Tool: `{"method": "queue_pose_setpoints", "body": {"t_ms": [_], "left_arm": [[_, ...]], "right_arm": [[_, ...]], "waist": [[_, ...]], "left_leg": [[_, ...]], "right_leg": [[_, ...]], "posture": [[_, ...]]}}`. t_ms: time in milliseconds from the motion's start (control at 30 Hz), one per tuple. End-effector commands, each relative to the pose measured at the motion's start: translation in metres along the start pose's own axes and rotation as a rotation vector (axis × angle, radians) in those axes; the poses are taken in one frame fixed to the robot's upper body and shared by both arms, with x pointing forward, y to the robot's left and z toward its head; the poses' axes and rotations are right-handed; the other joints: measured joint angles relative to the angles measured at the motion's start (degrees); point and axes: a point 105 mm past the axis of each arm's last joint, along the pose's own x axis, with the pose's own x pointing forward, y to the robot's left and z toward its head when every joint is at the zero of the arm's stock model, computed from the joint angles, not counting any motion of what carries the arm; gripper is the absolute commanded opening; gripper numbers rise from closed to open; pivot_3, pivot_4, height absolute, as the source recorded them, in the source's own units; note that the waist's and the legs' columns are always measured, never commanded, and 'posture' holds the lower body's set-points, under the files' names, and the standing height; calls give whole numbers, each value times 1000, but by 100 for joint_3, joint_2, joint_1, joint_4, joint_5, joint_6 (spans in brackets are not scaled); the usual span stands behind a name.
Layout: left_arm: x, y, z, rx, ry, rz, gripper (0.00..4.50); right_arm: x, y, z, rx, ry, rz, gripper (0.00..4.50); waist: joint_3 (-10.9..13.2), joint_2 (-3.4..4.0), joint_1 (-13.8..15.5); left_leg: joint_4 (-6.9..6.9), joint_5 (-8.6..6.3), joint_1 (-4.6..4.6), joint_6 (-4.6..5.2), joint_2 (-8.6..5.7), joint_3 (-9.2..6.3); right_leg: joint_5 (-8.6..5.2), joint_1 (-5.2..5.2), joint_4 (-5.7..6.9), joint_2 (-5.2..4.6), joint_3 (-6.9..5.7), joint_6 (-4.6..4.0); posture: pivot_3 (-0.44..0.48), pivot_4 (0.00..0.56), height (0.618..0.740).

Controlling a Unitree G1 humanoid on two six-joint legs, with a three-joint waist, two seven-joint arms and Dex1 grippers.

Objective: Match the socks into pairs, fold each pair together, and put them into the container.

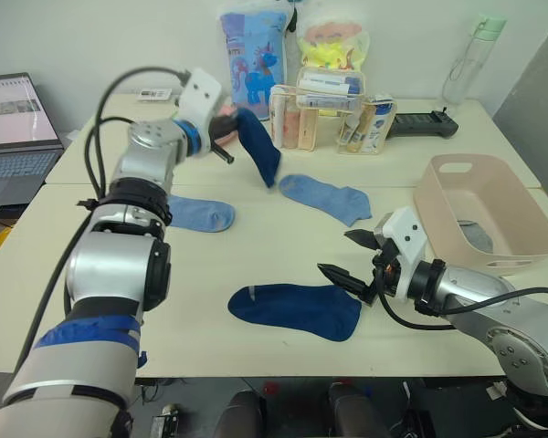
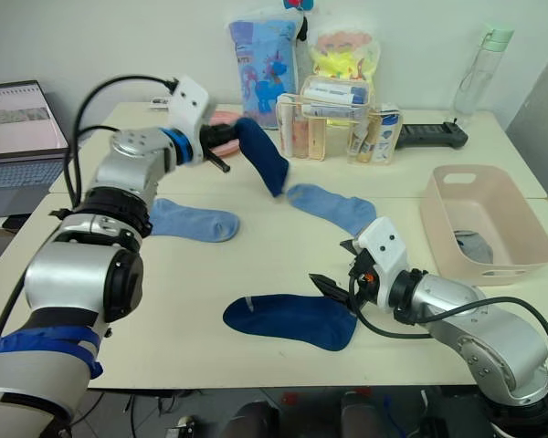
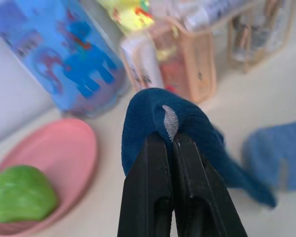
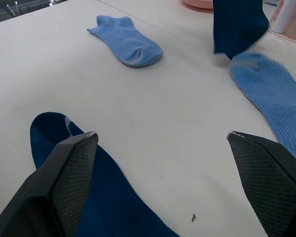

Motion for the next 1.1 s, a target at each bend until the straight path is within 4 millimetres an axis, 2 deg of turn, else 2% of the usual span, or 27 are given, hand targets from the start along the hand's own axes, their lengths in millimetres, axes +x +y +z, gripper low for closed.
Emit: {"method": "queue_pose_setpoints", "body": {"t_ms": [33,67,167,300,433,533,600,633,733,867,967,1000,1100], "left_arm": [[-4,11,25,51,-64,24,32],[-4,11,28,56,-71,18,32],[-1,-9,35,58,-86,-126,32],[1,-49,42,-28,-121,-359,32],[-9,-86,51,-104,-159,-531,32],[-17,-112,61,-178,-194,-602,32],[-19,-121,62,-224,-204,-605,32],[-20,-132,53,-255,-208,-618,32],[-22,-160,2,-348,-125,-614,32],[-28,-175,-55,-376,2,-558,32],[-36,-169,-83,-369,67,-502,32],[-39,-161,-91,-339,89,-471,32],[-43,-147,-101,-273,114,-421,32]], "right_arm": [[-4,4,9,-32,-31,9,4500],[-4,4,9,-33,-30,10,4500],[-6,4,8,-36,-24,15,4500],[-13,4,4,-29,10,34,4500],[-25,-2,-2,-16,66,37,4500],[-37,-6,-8,-11,119,34,4500],[-42,-7,-11,-12,146,36,4500],[-44,-9,-12,-15,155,24,4500],[-44,-12,-14,-26,164,0,4500],[-43,-9,-16,-31,171,6,4500],[-42,-7,-17,-34,172,13,4500],[-40,-7,-16,-37,169,15,4500],[-38,-7,-16,-41,164,18,4500]], "waist": [[0,0,4],[0,0,4],[0,0,2],[0,0,13],[0,0,5],[0,0,-11],[0,0,-2],[-1,1,-3],[-16,21,-11],[-12,15,-14],[-9,9,27],[-9,9,30],[-9,9,30]], "left_leg": [[0,0,0,0,-1,0],[0,0,0,0,-1,0],[0,0,0,0,-1,-1],[3,1,-4,0,-3,-1],[16,0,-6,0,2,-2],[22,0,-6,0,6,-5],[25,0,-5,1,6,-4],[28,-1,-5,2,6,-6],[35,-1,6,3,6,2],[40,-2,8,3,9,-1],[47,-2,-3,4,6,-6],[47,-3,-3,5,4,-4],[46,-4,-1,7,3,-3]], "right_leg": [[0,0,0,0,0,0],[0,0,0,0,0,0],[0,0,0,0,-2,0],[0,1,-2,1,-4,0],[0,4,0,-1,0,0],[0,4,8,1,3,0],[0,5,12,1,4,0],[0,11,10,1,6,0],[0,21,11,1,13,0],[1,17,23,6,15,-1],[1,16,20,5,11,-1],[1,16,19,3,11,-1],[1,18,17,2,8,-1]], "posture": [[0,150,703],[0,150,703],[0,150,703],[0,150,703],[0,150,703],[0,150,703],[0,150,703],[0,150,703],[0,150,703],[0,150,703],[0,150,703],[0,150,703],[0,150,703]]}}
